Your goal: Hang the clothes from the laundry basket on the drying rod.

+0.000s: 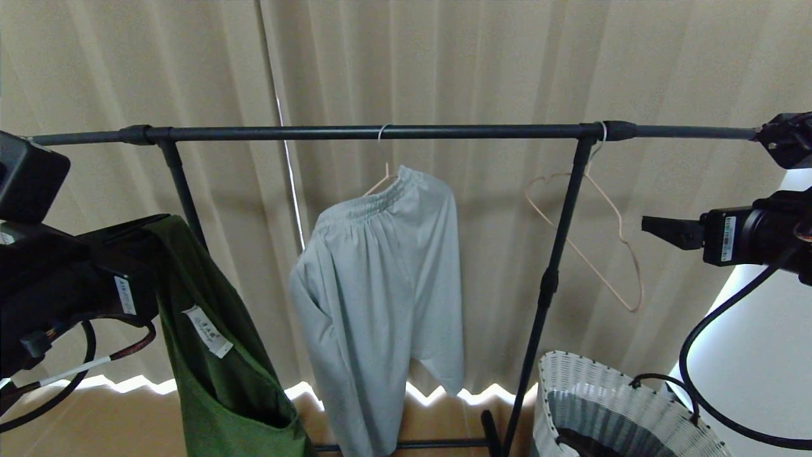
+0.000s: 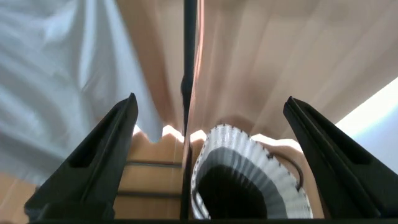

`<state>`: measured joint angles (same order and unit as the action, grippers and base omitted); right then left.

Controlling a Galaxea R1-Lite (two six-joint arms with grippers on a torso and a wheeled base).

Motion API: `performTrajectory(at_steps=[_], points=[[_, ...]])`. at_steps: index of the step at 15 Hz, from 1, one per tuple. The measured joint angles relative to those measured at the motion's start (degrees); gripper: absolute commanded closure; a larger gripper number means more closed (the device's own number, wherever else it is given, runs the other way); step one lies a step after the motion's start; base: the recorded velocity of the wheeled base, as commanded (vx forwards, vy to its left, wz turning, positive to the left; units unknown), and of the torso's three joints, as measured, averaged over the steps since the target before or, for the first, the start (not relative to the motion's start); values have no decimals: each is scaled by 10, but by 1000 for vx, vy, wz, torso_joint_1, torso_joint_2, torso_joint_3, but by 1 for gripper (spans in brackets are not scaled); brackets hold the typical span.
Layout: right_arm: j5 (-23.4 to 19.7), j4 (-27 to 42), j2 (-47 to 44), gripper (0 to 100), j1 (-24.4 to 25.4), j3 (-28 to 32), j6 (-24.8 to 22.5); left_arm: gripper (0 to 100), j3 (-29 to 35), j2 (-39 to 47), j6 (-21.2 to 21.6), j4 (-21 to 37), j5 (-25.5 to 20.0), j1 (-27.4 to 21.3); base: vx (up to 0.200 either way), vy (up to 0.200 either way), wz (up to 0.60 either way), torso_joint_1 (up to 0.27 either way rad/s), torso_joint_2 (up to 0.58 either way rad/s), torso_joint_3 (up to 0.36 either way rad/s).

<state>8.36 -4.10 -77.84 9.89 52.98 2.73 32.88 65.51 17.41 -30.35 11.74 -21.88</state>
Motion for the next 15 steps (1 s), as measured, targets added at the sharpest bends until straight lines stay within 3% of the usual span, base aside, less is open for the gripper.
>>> performTrajectory(at_steps=[8, 15], points=[[-1, 1, -77, 0, 0, 17, 2, 100, -17, -5, 6, -1, 0, -3, 0, 0, 0, 0, 0, 0], [-2, 6, -157, 0, -5, 70, 8, 100, -28, -12, 6, -1, 0, -9, 0, 0, 0, 0, 0, 0]])
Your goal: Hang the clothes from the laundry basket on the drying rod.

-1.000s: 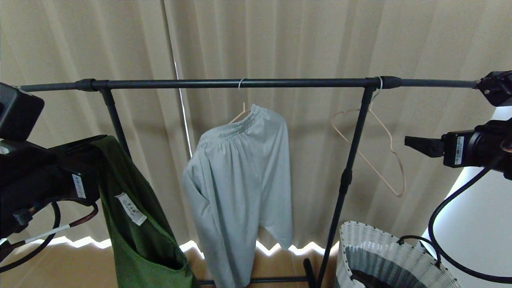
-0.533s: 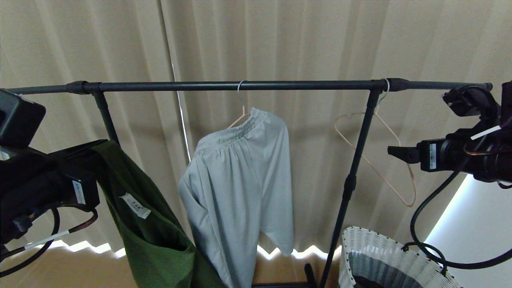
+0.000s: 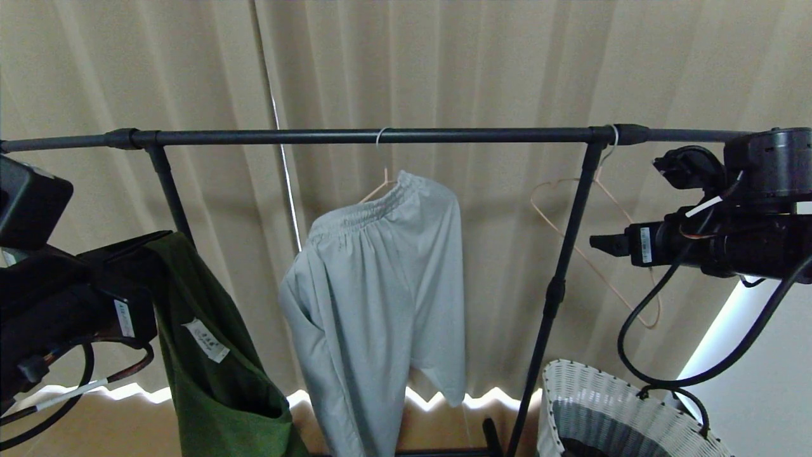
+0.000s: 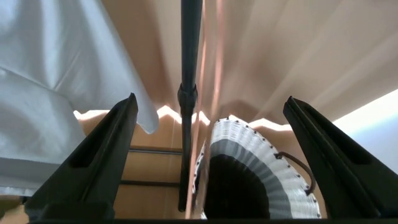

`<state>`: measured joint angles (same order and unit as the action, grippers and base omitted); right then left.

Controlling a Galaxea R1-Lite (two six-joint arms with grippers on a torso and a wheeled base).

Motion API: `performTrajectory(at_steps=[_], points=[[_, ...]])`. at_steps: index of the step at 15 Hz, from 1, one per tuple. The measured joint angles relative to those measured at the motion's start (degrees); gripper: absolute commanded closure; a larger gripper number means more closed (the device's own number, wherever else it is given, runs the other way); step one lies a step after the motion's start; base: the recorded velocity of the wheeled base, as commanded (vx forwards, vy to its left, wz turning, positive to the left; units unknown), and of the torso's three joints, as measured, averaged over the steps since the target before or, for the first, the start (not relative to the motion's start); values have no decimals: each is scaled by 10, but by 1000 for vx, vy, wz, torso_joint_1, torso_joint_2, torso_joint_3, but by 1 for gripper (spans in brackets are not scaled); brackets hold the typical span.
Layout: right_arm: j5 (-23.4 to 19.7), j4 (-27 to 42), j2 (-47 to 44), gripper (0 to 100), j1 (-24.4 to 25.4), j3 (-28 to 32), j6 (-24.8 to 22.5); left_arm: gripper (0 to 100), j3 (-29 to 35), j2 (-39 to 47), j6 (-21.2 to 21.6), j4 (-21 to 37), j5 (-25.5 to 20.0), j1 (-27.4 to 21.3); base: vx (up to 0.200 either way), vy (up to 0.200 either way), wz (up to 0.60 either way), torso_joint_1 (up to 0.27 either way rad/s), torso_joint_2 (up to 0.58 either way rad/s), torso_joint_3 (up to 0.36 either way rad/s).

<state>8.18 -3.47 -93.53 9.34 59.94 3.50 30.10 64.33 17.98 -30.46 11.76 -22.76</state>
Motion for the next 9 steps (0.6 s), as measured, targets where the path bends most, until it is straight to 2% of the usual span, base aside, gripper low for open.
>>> performTrajectory(at_steps=[3, 4, 9], points=[[0, 0, -22, 0, 0, 11, 5, 100, -1, -1, 0, 0, 0, 0, 0, 0, 0, 0, 0, 0], [0, 0, -27, 100, 0, 13, 5, 100, -1, -1, 0, 0, 0, 0, 0, 0, 0, 0, 0, 0], [2, 0, -40, 100, -1, 20, 5, 100, -4, -2, 0, 0, 0, 0, 0, 0, 0, 0, 0, 0]])
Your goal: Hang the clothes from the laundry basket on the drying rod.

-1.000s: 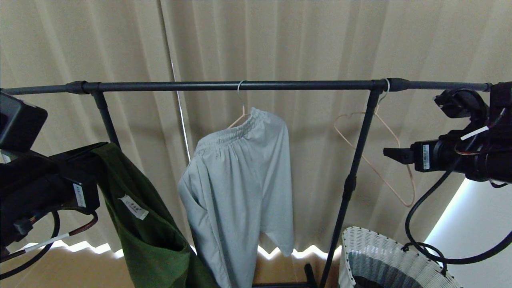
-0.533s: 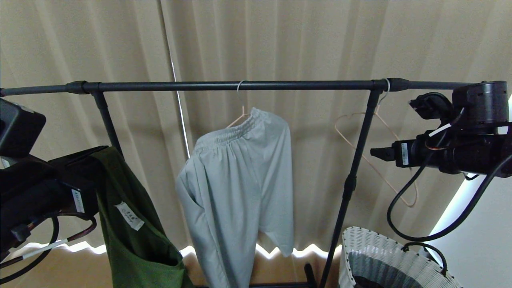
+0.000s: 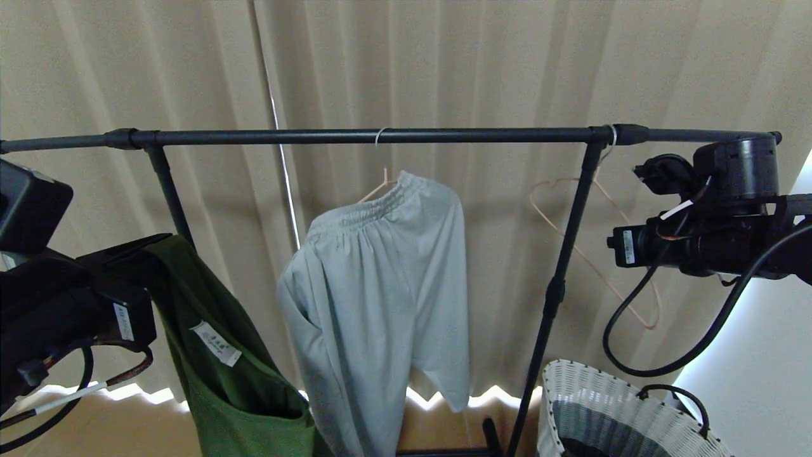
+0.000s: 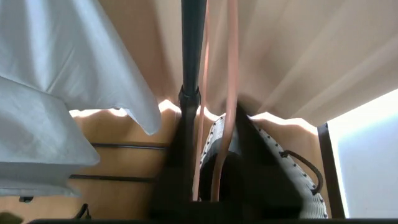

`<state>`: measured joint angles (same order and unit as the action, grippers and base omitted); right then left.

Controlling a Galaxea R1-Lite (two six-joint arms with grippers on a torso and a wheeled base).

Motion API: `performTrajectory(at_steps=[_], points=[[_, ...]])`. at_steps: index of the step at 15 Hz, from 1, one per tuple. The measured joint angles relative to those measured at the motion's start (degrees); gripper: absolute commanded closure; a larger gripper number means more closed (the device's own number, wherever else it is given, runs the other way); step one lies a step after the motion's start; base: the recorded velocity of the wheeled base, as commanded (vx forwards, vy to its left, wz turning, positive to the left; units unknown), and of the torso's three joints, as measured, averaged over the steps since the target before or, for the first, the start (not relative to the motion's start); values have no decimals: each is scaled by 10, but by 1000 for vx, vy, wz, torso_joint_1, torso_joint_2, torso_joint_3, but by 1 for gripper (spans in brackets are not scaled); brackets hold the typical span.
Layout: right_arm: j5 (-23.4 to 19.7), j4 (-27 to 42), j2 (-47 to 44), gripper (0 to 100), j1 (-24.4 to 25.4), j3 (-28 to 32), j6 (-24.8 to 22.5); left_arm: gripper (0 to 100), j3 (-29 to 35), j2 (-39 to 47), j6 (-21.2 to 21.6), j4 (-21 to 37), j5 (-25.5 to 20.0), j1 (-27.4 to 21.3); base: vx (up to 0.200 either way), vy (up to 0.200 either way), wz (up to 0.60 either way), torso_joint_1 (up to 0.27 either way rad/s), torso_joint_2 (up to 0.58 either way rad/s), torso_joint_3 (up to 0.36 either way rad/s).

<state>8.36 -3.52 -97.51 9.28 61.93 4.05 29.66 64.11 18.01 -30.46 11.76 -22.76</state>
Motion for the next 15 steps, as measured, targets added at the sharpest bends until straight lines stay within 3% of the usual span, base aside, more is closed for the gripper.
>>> performTrajectory(at_steps=[5, 10, 15], points=[[0, -1, 1, 100, 0, 0, 0, 100, 0, -1, 1, 0, 0, 0, 0, 0, 0, 0, 0, 0], [39, -8, 13, 100, -5, 4, 2, 100, -2, -6, 11, 0, 0, 0, 0, 0, 0, 0, 0, 0], [41, -8, 53, 100, -17, 0, 26, 100, -11, -11, 13, 0, 1, 0, 0, 0, 0, 0, 0, 0]])
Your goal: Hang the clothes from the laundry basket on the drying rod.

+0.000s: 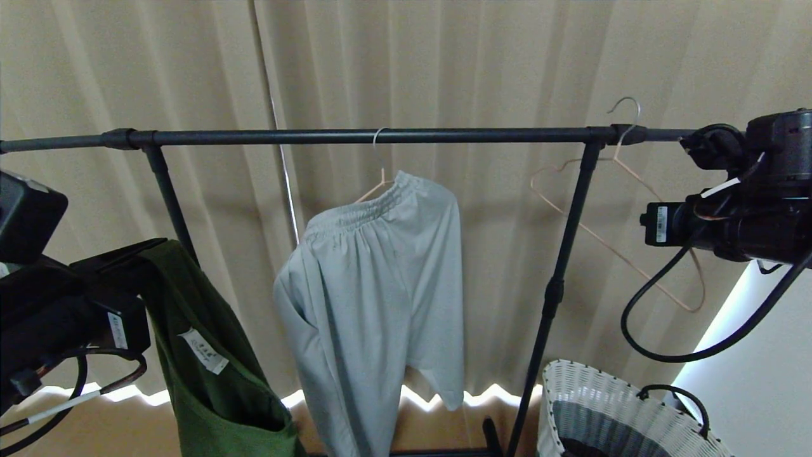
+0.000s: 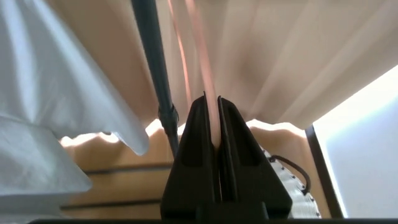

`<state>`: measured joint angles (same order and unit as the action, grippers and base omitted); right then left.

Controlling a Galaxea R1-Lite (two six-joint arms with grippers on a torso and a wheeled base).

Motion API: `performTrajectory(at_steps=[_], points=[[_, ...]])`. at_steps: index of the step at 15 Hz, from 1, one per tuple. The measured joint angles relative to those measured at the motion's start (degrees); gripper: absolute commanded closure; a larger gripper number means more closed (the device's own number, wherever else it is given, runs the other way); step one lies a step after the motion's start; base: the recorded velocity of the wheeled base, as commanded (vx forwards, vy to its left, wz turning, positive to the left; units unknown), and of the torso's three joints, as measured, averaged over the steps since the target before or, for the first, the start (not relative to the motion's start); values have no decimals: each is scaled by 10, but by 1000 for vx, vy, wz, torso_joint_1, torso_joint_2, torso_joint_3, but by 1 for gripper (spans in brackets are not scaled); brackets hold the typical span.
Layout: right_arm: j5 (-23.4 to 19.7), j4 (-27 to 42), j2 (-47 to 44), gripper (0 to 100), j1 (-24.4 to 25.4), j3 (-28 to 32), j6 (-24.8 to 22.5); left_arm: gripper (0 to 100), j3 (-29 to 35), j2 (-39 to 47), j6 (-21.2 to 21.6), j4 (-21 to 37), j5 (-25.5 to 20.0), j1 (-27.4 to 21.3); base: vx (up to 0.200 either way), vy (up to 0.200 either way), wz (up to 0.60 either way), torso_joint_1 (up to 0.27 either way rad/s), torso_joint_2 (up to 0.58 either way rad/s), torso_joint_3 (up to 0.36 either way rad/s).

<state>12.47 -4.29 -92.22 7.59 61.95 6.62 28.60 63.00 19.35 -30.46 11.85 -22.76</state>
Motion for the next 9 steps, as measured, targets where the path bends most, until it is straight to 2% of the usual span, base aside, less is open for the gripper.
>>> performTrajectory(at_steps=[5, 9], points=[[-1, 0, 45, 100, -5, -35, 2, 100, -2, -3, 1, 0, 0, 2, 0, 0, 0, 0, 0, 0], [-2, 2, 100, 100, -5, -84, -2, 100, -6, -3, 0, 0, 2, 4, -200, 0, 0, 11, 4, 2]])
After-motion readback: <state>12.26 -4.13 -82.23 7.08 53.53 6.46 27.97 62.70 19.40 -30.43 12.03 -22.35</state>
